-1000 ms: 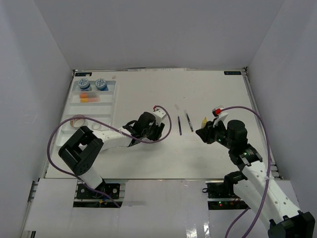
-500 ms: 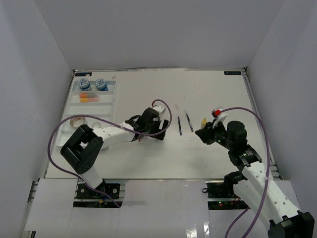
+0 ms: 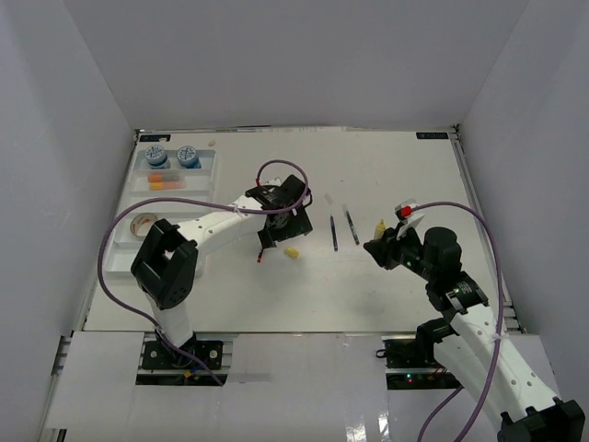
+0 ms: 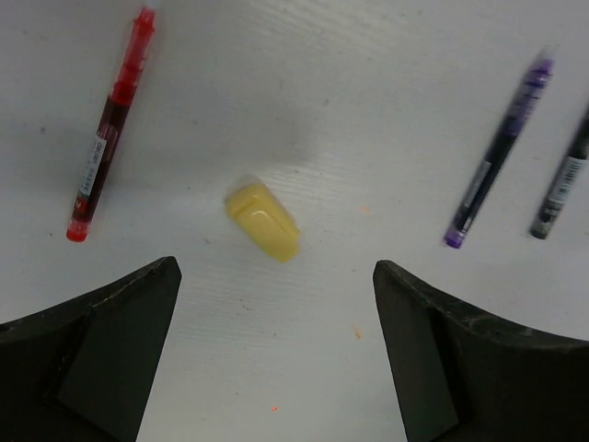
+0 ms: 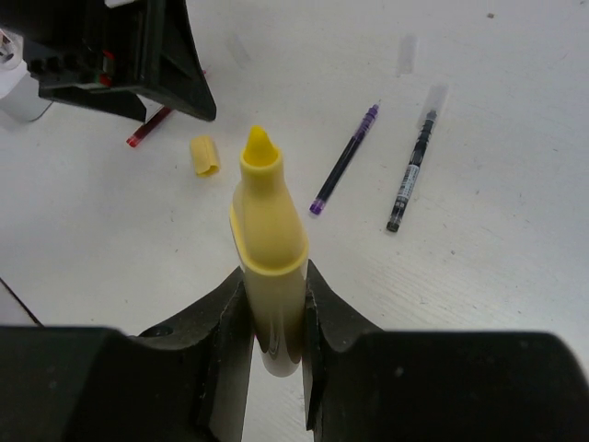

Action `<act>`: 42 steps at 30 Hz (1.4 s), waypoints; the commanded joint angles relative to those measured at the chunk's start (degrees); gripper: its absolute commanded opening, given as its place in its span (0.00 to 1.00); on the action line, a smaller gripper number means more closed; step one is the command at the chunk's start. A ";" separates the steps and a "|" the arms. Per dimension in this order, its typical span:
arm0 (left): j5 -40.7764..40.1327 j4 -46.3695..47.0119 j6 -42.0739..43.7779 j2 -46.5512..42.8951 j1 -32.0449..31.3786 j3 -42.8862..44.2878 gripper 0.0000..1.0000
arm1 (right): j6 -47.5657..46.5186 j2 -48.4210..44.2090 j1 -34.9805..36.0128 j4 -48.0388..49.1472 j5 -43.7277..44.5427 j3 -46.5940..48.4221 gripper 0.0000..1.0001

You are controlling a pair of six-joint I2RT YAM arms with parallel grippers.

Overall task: Sort the stationery into containers
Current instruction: Place the pen cap at the center of the board, then close the pen cap on the pen.

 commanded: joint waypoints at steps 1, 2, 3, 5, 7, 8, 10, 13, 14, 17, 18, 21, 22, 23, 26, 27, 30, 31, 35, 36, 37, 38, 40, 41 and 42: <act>1.91 -6.60 -10.24 1.57 -0.02 0.27 0.97 | -0.13 -1.32 0.05 2.76 -1.05 -0.38 0.09; 1.91 -6.42 -11.38 1.75 -0.02 -0.08 0.96 | -0.13 -1.50 0.14 2.85 -1.13 -0.47 0.09; 1.83 -6.25 -12.43 1.75 -0.02 -0.34 0.96 | -0.13 -1.67 0.06 2.85 -1.22 -0.47 0.09; 1.39 -5.89 -14.72 1.93 -0.11 -0.52 0.93 | -0.04 -1.76 0.05 2.85 -1.31 -0.56 0.09; 1.12 -5.89 -15.52 2.97 -0.02 0.00 0.91 | -0.04 -1.85 0.05 3.03 -1.57 -0.65 0.09; 1.21 -6.24 -15.69 3.68 -0.02 1.40 0.90 | -0.04 -1.85 0.05 3.12 -1.57 -0.73 0.09; 1.39 -8.16 -16.57 5.78 0.06 3.77 0.87 | -0.04 -1.85 0.05 3.29 -1.66 -0.73 0.09; 1.48 -9.05 -17.71 7.37 0.06 4.49 0.84 | -0.04 -2.03 0.14 3.29 -1.57 -0.91 0.09; 1.65 -8.88 -18.50 7.46 0.15 3.97 0.82 | -0.04 -2.11 0.06 3.55 -1.57 -1.00 0.09; 1.65 -7.74 -19.47 7.64 0.68 2.91 0.77 | -0.04 -2.38 0.14 3.47 -1.57 -1.09 0.09; 1.74 -7.39 -19.74 7.64 0.94 2.30 0.76 | 0.05 -2.47 0.06 3.47 -1.57 -1.09 0.09; 2.44 -6.77 -20.09 7.73 1.73 1.68 0.73 | 0.05 -2.56 0.05 3.47 -1.57 -1.00 0.09; 2.79 -6.34 -20.09 7.90 2.08 1.59 0.72 | -0.04 -2.56 0.14 3.55 -1.57 -1.17 0.09; 3.05 -6.33 -20.09 8.08 2.26 1.59 0.71 | -0.04 -2.64 0.14 3.47 -1.57 -1.09 0.09; 4.28 -6.07 -20.18 9.04 2.52 1.94 0.68 | 0.05 -2.73 0.06 3.47 -1.49 -1.26 0.09; 4.46 -6.07 -20.18 9.31 2.61 1.94 0.68 | 0.05 -2.73 0.05 3.47 -1.49 -1.26 0.09; 5.78 -5.63 -21.23 10.01 2.79 1.59 0.66 | 0.05 -2.82 0.06 3.56 -1.49 -1.26 0.09; 6.22 -5.45 -21.49 10.36 2.70 1.50 0.66 | 0.05 -2.91 0.05 3.64 -1.49 -1.35 0.09; 6.57 -5.45 -22.20 11.06 2.79 1.68 0.65 | 0.14 -3.08 0.05 3.73 -1.57 -1.44 0.09; 6.57 -5.45 -22.37 11.15 2.79 1.59 0.65 | 0.14 -3.17 0.05 3.73 -1.57 -1.52 0.09; 6.49 -5.45 -22.46 11.16 2.79 1.50 0.65 | 0.14 -3.17 0.05 3.82 -1.66 -1.52 0.09; 6.48 -5.54 -22.81 11.33 2.79 1.41 0.65 | 0.23 -3.17 0.05 3.82 -1.66 -1.61 0.09; 6.57 -5.28 -22.90 11.42 2.88 1.06 0.64 | 0.23 -3.26 0.06 3.82 -1.66 -1.61 0.09; 6.66 -5.28 -22.99 11.51 2.88 1.06 0.63 | 0.23 -3.26 0.05 3.82 -1.66 -1.61 0.09; 6.75 -5.19 -22.99 11.68 2.88 0.89 0.62 | 0.23 -3.26 0.05 3.82 -1.66 -1.61 0.09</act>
